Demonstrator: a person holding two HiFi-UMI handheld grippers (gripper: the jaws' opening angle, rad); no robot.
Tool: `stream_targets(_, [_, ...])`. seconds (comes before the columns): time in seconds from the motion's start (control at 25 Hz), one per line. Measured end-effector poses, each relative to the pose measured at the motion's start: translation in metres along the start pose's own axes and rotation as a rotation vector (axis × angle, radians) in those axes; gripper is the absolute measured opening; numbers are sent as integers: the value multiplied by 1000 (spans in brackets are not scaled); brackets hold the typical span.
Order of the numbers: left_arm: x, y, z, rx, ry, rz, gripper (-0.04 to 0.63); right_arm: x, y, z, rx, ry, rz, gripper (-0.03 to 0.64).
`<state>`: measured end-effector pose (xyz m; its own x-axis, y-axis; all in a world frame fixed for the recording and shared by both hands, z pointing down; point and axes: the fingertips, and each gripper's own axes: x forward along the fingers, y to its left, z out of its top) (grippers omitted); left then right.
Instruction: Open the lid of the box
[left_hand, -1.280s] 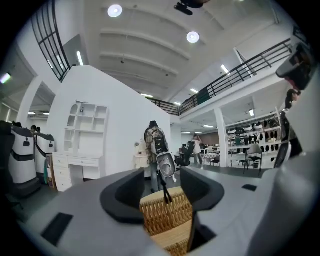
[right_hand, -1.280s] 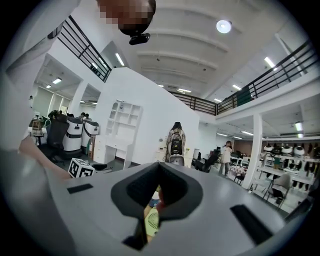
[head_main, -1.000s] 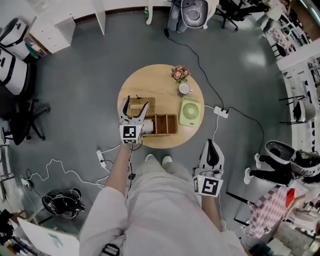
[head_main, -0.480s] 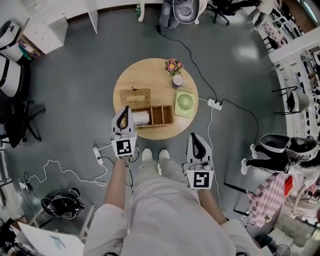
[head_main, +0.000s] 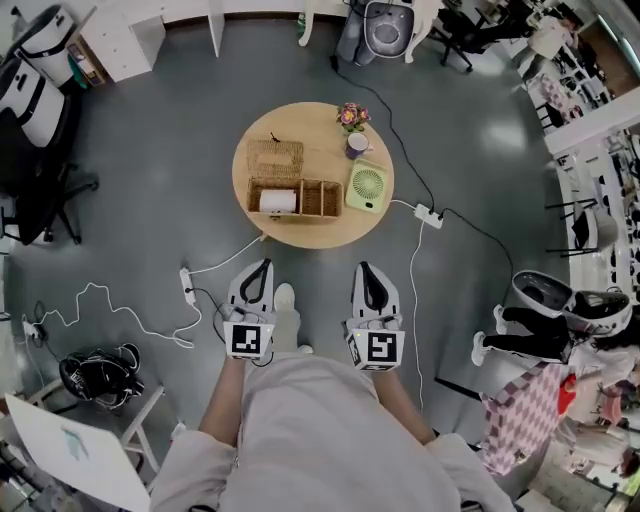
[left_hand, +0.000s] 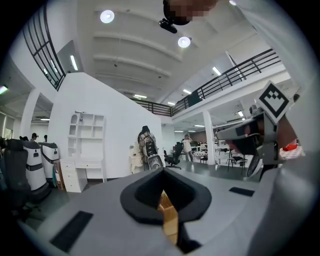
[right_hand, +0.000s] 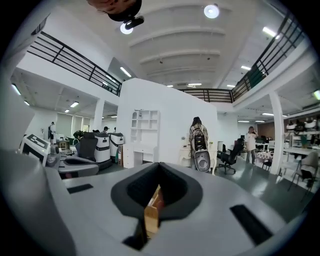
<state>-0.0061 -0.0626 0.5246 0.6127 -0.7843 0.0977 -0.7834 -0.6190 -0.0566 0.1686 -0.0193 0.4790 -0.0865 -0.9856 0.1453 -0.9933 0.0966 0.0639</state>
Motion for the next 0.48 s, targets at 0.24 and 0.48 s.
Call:
stream_targets(0.24, [-101, -70, 16, -3, 34, 47, -3, -103, 10, -4, 53, -73, -6, -6])
stream_targets(0.48, [-150, -99, 52, -10, 9, 45, -3, -179, 9, 17, 41, -128, -41, -5])
